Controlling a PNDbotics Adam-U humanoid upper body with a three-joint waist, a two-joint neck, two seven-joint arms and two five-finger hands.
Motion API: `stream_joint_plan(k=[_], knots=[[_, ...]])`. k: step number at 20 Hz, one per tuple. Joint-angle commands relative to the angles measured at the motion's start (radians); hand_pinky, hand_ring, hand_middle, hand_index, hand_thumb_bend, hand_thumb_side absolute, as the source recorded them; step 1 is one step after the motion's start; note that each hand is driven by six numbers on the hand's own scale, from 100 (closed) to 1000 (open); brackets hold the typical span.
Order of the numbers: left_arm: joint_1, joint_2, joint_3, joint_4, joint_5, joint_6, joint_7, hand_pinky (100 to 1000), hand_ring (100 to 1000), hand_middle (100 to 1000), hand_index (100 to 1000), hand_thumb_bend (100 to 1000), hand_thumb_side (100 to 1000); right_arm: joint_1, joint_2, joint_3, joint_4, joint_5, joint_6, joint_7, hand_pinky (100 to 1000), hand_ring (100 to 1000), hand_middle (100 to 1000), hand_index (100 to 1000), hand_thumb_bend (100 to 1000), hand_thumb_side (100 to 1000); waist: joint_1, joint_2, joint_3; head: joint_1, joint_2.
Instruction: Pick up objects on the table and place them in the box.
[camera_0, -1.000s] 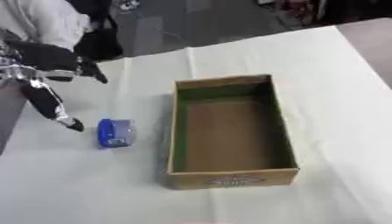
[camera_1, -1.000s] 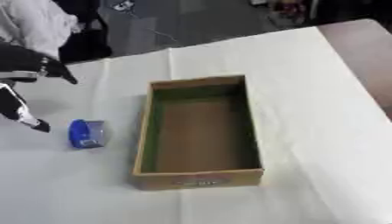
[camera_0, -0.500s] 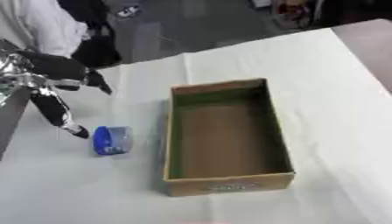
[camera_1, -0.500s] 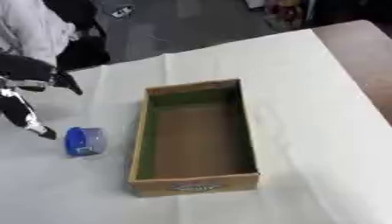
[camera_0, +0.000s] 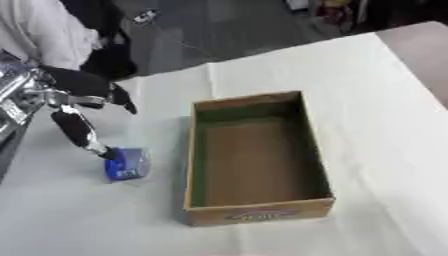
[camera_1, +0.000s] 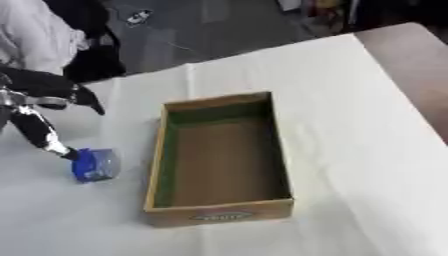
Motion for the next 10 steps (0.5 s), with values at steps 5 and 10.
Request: stream_joint_plan(k=[5, 10], knots=[[-0.021, 0.004, -0.002, 0.02, -0.012, -0.017, -0.032, 690, 760, 783, 894, 626, 600, -0.019, -0.03, -0.005, -0.015, -0.005, -0.147, 0.156, 184, 339, 334, 463, 100, 720, 0.0, -0.01, -0.002, 0.012, -0.017], [-0.023, -0.002, -0.007, 0.03, -0.025, -0.015, -0.049, 661, 718, 762, 891, 636, 613, -0.02, -0.031, -0.004, -0.015, -0.005, -0.146, 0.158, 184, 339, 334, 464, 100, 720, 0.002, -0.009, -0.002, 0.01, -0.007]])
